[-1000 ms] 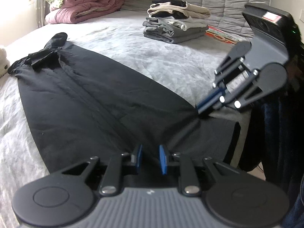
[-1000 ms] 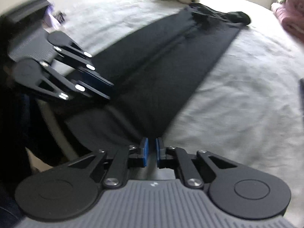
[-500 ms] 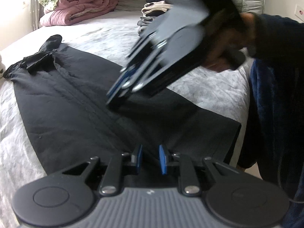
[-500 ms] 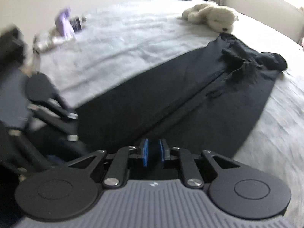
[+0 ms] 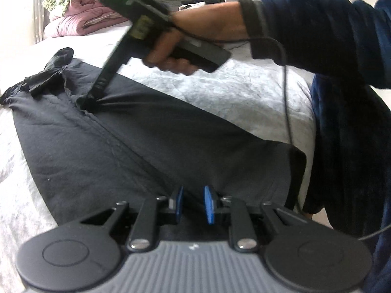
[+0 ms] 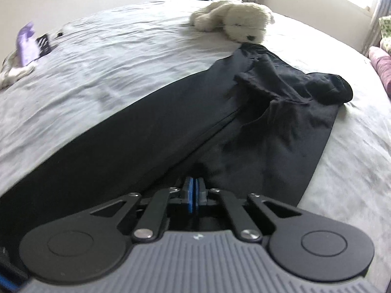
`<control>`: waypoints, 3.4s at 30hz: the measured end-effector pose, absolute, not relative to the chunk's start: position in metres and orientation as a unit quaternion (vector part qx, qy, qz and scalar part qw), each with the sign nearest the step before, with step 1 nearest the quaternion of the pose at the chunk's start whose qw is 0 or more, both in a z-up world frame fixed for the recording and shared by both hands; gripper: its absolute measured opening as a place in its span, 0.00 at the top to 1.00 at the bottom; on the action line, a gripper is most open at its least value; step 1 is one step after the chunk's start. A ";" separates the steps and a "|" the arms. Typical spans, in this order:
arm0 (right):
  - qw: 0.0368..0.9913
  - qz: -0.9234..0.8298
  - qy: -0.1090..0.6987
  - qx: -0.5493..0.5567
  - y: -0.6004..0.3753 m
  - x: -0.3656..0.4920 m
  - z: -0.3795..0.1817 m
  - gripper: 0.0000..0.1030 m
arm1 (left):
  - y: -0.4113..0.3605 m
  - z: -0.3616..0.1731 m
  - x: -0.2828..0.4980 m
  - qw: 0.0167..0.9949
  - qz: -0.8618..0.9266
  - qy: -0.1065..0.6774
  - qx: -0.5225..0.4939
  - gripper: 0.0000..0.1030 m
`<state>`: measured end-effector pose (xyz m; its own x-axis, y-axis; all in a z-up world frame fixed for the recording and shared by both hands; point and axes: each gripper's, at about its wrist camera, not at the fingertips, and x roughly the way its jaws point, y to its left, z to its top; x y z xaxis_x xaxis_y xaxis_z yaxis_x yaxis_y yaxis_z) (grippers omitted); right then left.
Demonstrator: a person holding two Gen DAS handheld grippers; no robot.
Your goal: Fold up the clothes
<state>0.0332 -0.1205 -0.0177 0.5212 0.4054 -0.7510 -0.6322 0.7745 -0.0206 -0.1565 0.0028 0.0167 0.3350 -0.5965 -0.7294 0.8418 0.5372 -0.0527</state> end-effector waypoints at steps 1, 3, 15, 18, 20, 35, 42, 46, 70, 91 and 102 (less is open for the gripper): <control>0.860 0.300 0.386 -0.146 -0.120 0.036 -0.015 1.00 | 0.004 0.017 -0.156 0.798 -0.452 0.363 0.167 0.82; 0.857 0.304 0.396 -0.128 -0.123 0.037 -0.006 0.83 | 0.005 0.018 -0.156 0.796 -0.455 0.365 0.163 0.82; 0.793 0.366 0.486 -0.040 -0.159 -0.102 -0.012 0.80 | 0.006 0.020 -0.163 0.787 -0.469 0.357 0.181 0.82; 0.797 0.370 0.474 -0.050 -0.159 -0.134 -0.013 0.79 | 0.007 0.020 -0.164 0.784 -0.473 0.358 0.183 0.82; 0.799 0.371 0.470 -0.051 -0.159 -0.149 -0.012 0.79 | 0.007 0.020 -0.164 0.782 -0.475 0.358 0.185 0.82; 0.811 0.386 0.439 0.003 -0.189 -0.128 0.038 0.76 | 0.049 0.070 -0.100 0.818 -0.472 0.327 0.025 0.78; 0.840 0.323 0.426 0.088 -0.222 -0.035 0.043 0.71 | 0.049 0.091 -0.009 0.874 -0.354 0.334 -0.009 0.65; 0.850 0.289 0.418 0.137 -0.239 0.017 0.042 0.71 | 0.056 0.098 0.059 0.891 -0.291 0.342 -0.074 0.63; 0.856 0.201 0.432 0.198 -0.242 0.150 -0.011 0.70 | 0.032 0.057 0.278 0.907 -0.152 0.385 -0.071 0.56; 0.895 0.166 0.401 0.108 -0.219 0.158 -0.025 0.73 | 0.015 0.037 0.297 0.913 -0.161 0.373 -0.023 0.88; 0.899 0.169 0.386 0.116 -0.223 0.156 -0.029 0.73 | 0.029 0.068 0.266 0.937 -0.154 0.308 -0.057 0.97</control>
